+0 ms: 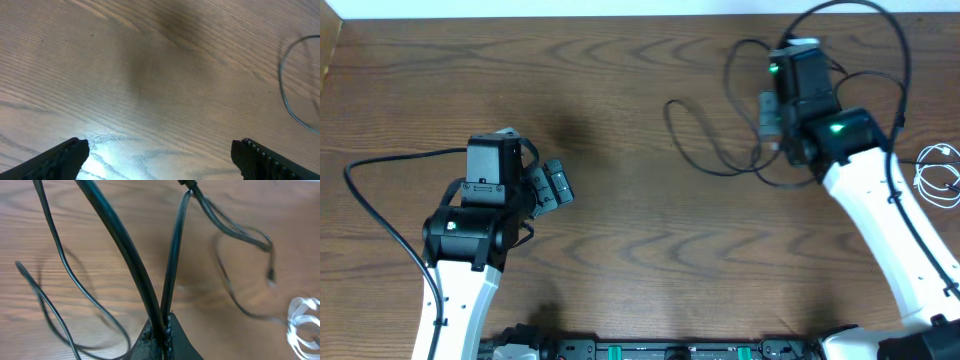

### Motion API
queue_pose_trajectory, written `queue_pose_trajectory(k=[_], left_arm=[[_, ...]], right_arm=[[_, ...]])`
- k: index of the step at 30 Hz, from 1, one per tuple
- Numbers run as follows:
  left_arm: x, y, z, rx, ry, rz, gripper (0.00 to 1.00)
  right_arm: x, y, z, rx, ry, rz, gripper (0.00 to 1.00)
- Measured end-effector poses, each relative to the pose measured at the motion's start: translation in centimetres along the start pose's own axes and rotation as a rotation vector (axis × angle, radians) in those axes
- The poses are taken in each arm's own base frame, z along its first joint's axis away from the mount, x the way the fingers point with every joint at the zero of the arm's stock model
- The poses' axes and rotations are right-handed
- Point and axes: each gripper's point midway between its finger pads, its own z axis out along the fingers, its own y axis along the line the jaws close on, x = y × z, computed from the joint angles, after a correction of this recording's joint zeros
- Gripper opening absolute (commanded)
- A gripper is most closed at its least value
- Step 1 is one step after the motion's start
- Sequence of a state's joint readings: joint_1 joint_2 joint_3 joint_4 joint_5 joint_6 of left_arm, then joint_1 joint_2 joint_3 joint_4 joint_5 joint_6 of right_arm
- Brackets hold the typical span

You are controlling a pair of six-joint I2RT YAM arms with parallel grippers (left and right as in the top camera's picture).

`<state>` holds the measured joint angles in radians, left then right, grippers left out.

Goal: Untangle cables

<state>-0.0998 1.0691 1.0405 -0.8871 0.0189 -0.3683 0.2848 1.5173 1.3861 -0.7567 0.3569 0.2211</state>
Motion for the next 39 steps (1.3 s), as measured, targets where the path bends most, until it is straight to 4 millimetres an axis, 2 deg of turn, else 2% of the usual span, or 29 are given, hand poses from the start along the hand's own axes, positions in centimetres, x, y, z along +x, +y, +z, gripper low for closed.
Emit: queue_pose_trajectory(k=[7,14,15,16,17,18,19,23,25,30,39], left_arm=[[0.0,0.0,0.0,-0.001,0.001,0.000,0.98],[0.0,0.0,0.0,-0.001,0.000,0.000,0.98],[0.0,0.0,0.0,-0.001,0.000,0.000,0.98],[0.0,0.0,0.0,-0.001,0.000,0.000,0.98],[0.0,0.0,0.0,-0.002,0.000,0.000,0.98],[0.0,0.0,0.0,-0.003,-0.001,0.000,0.98],[0.0,0.0,0.0,-0.003,-0.001,0.000,0.98],[0.0,0.0,0.0,-0.003,-0.001,0.000,0.98],[0.0,0.0,0.0,-0.003,-0.001,0.000,0.98],[0.0,0.0,0.0,-0.003,-0.001,0.000,0.98],[0.0,0.0,0.0,-0.003,-0.001,0.000,0.98]], right_arm=[[1.6,-5.8,1.1,0.107,0.091,0.122,0.01],[2.9,-8.8,1.4,0.156,0.149,0.182,0.01],[3.0,-9.3,1.4,0.163,0.155,0.190,0.09],[3.1,-9.7,1.5,0.168,0.160,0.199,0.23],[3.3,-10.3,1.5,0.179,0.166,0.214,0.43],[3.4,-10.9,1.5,0.188,0.171,0.228,0.81],[3.6,-11.6,1.6,0.201,0.176,0.242,0.99],[4.2,-13.9,1.8,0.239,0.199,0.286,0.99],[4.7,-14.2,2.1,0.241,0.219,0.294,0.99],[5.2,-13.6,2.9,0.207,0.251,0.298,0.99],[5.3,-13.3,3.0,0.191,0.254,0.300,0.99]])
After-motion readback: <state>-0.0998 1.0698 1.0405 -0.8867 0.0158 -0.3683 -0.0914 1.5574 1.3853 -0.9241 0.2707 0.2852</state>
